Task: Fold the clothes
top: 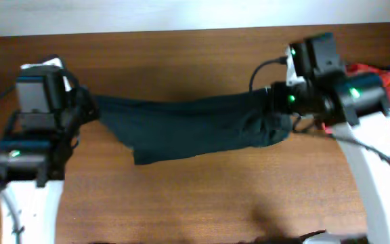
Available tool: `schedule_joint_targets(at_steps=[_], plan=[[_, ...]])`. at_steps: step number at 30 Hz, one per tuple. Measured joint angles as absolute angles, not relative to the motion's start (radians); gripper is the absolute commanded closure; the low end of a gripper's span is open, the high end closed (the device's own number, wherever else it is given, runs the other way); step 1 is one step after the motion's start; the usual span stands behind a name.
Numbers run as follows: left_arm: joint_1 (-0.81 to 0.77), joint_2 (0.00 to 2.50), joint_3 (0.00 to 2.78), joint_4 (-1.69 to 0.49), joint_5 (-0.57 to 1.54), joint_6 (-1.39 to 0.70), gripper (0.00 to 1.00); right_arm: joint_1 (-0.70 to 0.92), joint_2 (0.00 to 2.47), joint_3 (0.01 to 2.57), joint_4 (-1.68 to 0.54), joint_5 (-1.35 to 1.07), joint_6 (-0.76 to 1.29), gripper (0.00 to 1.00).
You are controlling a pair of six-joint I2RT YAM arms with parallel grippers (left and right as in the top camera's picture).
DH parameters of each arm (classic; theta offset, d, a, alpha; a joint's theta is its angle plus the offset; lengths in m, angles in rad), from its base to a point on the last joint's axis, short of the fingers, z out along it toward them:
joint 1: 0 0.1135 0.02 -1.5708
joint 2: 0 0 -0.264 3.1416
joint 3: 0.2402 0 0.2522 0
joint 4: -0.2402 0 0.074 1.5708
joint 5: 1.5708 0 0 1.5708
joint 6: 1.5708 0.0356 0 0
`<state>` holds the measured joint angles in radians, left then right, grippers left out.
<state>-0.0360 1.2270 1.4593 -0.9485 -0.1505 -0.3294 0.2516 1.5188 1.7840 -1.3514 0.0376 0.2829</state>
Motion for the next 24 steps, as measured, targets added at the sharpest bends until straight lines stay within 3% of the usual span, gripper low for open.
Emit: schedule_joint_targets(at_steps=[6,12,24], plan=[[-0.036,1.264,1.180,-0.587,-0.152,-0.341,0.99,0.221,1.708,1.786,-1.200,0.033,0.279,0.96],[-0.036,1.397,1.050,-0.374,-0.155,-0.359,0.99,0.205,1.921,1.788,-0.980,-0.038,0.221,0.94],[-0.036,1.598,1.039,-0.302,-0.155,-0.364,0.99,0.140,2.218,1.787,-0.578,-0.139,0.174,0.92]])
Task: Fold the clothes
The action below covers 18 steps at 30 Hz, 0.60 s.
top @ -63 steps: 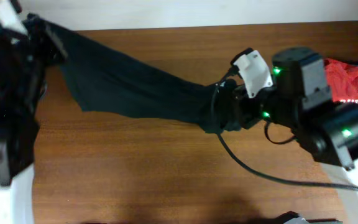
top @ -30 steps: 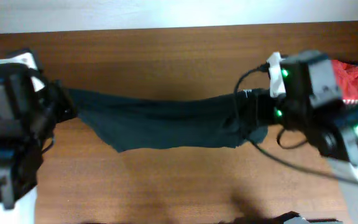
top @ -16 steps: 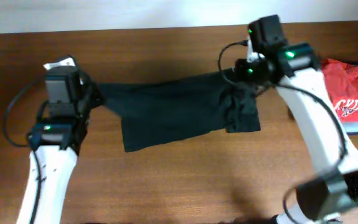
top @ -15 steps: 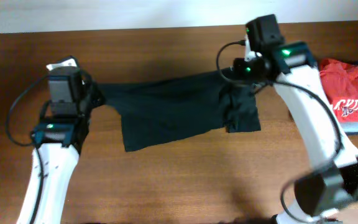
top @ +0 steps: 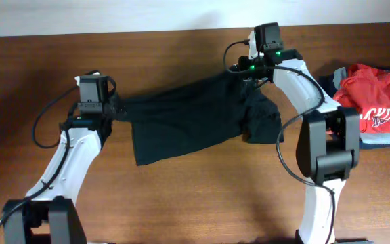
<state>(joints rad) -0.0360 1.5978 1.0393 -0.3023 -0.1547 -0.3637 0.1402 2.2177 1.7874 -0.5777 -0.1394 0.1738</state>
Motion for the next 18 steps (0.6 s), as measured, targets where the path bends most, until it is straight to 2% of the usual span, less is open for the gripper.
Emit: schedule_joint_targets(at_steps=[3,5,6,7,12,16,18], plan=[[-0.036,1.601,1.039,-0.295,-0.155,-0.364,0.99,0.130,2.228,1.787,-0.492,-0.151,0.134,0.84],[-0.036,1.601,1.039,-0.289,-0.155,-0.364,0.99,0.123,2.228,1.788,-0.436,-0.153,0.121,0.73],[-0.036,1.601,1.039,-0.287,-0.155,-0.364,0.99,0.119,2.228,1.788,-0.413,-0.153,0.115,0.57],[-0.036,1.601,1.039,-0.286,-0.155,-0.364,0.99,0.114,2.228,1.788,-0.397,-0.153,0.106,0.03],[-0.036,1.601,1.039,-0.285,-0.155,-0.364,0.99,0.085,2.228,1.788,-0.348,-0.156,0.096,0.01],[-0.036,1.601,1.039,-0.284,-0.155,-0.364,0.99,0.076,2.228,1.805,-0.488,-0.187,0.094,0.02],[-0.036,1.601,1.039,-0.284,-0.155,-0.365,0.99,0.076,2.228,1.818,-0.586,-0.227,0.093,0.07]])
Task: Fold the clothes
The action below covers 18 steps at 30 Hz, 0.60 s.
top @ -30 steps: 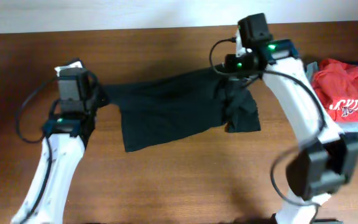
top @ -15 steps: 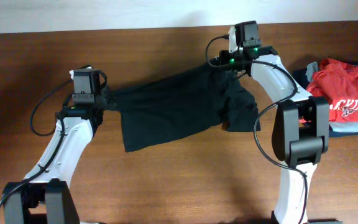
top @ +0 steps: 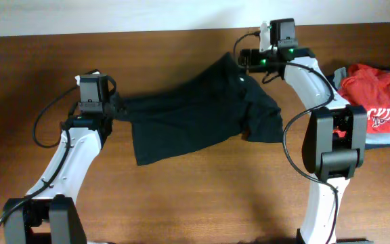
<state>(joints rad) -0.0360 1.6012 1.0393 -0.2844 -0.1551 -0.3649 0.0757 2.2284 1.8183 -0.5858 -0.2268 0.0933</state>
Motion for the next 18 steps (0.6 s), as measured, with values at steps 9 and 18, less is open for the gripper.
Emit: schedule_joint_targets(at_steps=[9,18], plan=[[-0.036,1.601,1.039,-0.282,-0.155,-0.367,0.99,0.120,2.226,1.869,-0.826,-0.339,0.095,0.22],[-0.036,1.601,1.039,-0.268,-0.155,-0.367,0.99,0.246,2.225,1.856,-0.894,-0.245,0.168,0.44]])
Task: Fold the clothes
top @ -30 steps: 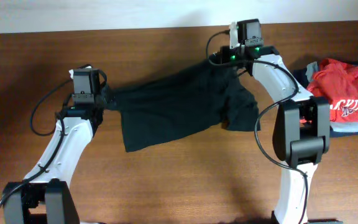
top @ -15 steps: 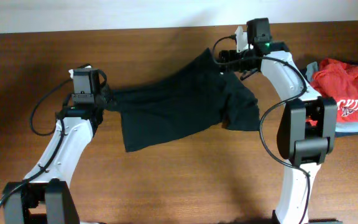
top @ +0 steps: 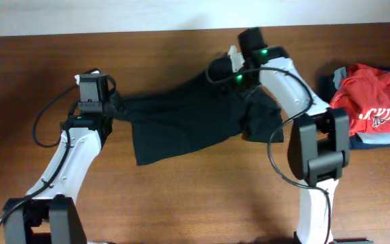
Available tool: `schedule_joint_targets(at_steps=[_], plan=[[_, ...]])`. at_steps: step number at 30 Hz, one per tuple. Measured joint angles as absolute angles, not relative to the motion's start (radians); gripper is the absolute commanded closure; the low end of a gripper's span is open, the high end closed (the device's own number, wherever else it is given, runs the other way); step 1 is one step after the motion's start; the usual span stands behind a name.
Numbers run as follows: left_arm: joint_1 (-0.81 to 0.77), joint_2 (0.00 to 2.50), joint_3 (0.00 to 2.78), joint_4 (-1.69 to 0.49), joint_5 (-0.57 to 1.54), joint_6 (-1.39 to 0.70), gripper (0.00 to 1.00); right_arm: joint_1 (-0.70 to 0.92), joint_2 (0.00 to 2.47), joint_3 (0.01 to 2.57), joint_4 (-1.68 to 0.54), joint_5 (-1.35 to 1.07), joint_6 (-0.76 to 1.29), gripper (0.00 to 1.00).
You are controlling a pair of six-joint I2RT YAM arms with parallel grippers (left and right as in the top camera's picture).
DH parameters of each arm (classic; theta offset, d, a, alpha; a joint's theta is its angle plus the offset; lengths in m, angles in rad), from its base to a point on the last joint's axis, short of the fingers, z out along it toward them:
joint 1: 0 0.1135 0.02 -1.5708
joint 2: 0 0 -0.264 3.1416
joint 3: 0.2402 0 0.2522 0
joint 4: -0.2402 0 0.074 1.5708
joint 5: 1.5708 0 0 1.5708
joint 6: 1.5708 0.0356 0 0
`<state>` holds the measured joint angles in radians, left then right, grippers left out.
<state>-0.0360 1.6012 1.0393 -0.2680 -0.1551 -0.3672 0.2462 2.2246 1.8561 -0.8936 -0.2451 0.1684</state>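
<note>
A dark garment [top: 181, 122] lies spread across the middle of the brown table [top: 195, 203], with a bunched fold at its right end [top: 263, 122]. My left gripper [top: 118, 107] is shut on the garment's left edge, low at the table. Over the cloth's upper right edge, my right gripper [top: 219, 70] is shut on that corner, which it holds a little inward. Both sets of fingertips are largely hidden by the dark cloth and the wrists.
A pile of clothes sits at the right edge, with a red printed shirt [top: 374, 102] on top of blue-grey pieces [top: 378, 139]. Both arm bases stand near the front edge. A pale wall runs along the table's far side.
My right gripper has moved left and slightly toward the front, bringing the garment's upper right corner inward. The left gripper and the left edge have not moved.
First both grippers held the dark garment stretched between them above the table. Then the cloth lay lower and wider on the table, still held at both ends. After that the right gripper was farther back and right, and now it is over the cloth's upper right part.
</note>
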Motion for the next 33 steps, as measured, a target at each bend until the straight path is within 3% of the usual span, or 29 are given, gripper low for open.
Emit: schedule_joint_targets(at_steps=[12,33], plan=[[-0.036,1.601,1.039,-0.276,-0.155,-0.367,0.99,0.328,2.225,1.847,-0.877,-0.026,0.603,0.44],[-0.036,1.601,1.039,-0.280,-0.155,-0.367,0.99,0.298,2.288,1.806,-0.802,0.003,0.707,0.52]])
